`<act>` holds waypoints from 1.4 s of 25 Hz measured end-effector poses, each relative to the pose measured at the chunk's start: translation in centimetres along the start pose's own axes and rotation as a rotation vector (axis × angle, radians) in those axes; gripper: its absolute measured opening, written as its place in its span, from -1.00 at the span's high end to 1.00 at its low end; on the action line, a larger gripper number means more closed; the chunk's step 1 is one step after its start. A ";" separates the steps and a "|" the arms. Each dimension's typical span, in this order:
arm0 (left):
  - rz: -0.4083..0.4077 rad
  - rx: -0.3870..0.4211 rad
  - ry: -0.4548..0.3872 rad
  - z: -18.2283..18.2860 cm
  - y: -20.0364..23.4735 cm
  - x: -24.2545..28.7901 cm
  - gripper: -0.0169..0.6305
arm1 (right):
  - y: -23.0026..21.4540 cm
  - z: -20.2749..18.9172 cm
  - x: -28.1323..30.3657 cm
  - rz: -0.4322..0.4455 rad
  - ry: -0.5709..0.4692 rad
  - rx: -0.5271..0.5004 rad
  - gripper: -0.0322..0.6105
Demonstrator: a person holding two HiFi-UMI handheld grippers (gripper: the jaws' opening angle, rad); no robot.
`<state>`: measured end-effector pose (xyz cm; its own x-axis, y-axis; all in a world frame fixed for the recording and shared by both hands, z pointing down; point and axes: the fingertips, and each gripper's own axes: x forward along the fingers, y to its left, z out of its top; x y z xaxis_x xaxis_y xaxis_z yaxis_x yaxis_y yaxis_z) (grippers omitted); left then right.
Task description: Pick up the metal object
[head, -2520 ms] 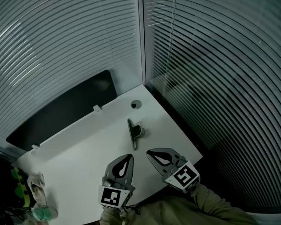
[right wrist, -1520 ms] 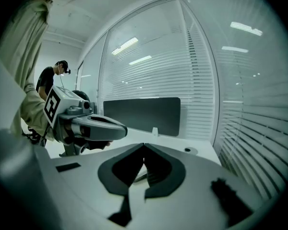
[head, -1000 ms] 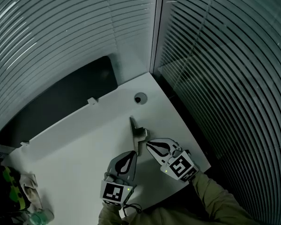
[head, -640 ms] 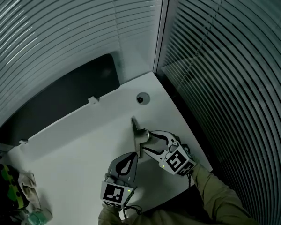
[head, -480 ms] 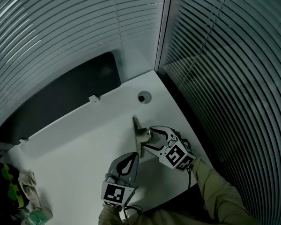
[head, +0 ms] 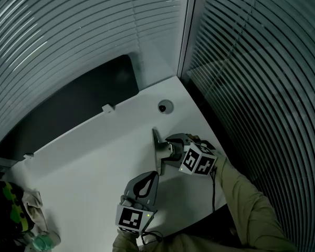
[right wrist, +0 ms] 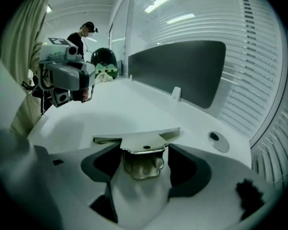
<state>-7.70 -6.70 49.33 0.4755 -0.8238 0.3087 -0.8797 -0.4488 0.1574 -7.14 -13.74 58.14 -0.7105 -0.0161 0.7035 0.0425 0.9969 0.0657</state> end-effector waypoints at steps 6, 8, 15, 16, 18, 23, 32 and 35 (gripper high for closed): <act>0.008 0.009 -0.003 -0.5 0.4 0.1 0.93 | 0.5 -0.1 0.3 0.021 0.003 -0.009 0.03; 0.009 0.005 -0.003 -0.6 0.2 0.2 0.93 | 0.5 -0.2 0.4 0.002 0.009 -0.002 0.04; 0.011 -0.009 0.000 -0.4 -0.1 0.0 0.93 | 0.5 -0.3 0.3 -0.059 0.022 0.042 0.04; 0.012 -0.008 0.000 -0.4 -0.1 -0.1 0.93 | 0.4 -0.3 0.2 -0.069 0.023 0.050 0.04; 0.013 -0.001 -0.004 -0.3 0.0 -0.3 0.93 | 0.5 -0.3 0.0 -0.092 0.024 0.060 0.04; 0.024 0.007 -0.009 0.0 0.3 -0.8 0.93 | 1.2 0.4 -0.9 -0.145 -0.004 0.067 0.04; 0.029 0.041 -0.033 1.0 0.1 -1.4 0.93 | 2.6 3.3 -4.0 -0.267 -0.109 0.064 0.04; 0.024 0.065 -0.054 1.9 -0.4 -2.6 0.93 | 3.7 5.0 -6.0 -0.307 -0.145 0.073 0.04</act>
<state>-8.59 -5.09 46.69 0.4553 -0.8513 0.2607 -0.8894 -0.4484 0.0891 -6.26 -9.57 50.64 -0.7747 -0.3103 0.5510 -0.2356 0.9502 0.2039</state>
